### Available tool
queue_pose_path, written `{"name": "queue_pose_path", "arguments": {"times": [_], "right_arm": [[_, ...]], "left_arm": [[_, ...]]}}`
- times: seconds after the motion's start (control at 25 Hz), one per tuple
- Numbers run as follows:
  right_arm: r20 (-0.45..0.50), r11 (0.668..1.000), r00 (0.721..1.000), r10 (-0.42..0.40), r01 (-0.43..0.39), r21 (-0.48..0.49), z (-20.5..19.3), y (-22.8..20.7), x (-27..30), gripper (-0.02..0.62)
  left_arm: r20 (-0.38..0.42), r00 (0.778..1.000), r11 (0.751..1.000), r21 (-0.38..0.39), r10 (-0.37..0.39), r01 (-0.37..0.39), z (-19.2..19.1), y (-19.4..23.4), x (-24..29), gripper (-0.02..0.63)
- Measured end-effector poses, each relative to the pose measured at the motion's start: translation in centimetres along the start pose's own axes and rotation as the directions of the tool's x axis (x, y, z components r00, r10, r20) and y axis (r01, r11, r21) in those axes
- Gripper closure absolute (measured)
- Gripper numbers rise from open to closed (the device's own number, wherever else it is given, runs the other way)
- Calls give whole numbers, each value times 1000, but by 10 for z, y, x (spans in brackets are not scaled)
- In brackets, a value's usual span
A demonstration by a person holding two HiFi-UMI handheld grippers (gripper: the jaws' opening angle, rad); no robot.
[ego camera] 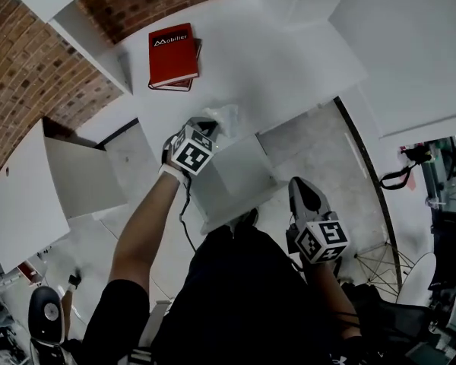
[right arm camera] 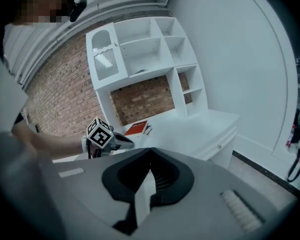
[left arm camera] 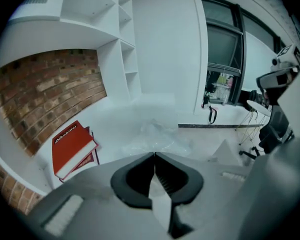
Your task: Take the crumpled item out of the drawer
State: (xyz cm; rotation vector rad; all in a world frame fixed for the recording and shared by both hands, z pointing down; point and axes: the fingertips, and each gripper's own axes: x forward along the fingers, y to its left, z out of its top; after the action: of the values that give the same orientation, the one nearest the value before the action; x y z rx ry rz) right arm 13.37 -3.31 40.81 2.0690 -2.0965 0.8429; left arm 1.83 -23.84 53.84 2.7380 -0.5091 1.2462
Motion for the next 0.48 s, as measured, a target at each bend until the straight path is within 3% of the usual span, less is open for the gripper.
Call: {"name": "queue_pose_path", "arguments": {"times": [0.16,0.48], "right_arm": [[-3,995,996,-93,93,32,-9,-21,-21,592],[-17,973,978,-208,209,95,-29,-43,-44,592]], "left_arm": [[-18,1000,998,62,-13,14,17,12,34,598],[-66,997,995,87,-32,37,27,19,94,598]]}}
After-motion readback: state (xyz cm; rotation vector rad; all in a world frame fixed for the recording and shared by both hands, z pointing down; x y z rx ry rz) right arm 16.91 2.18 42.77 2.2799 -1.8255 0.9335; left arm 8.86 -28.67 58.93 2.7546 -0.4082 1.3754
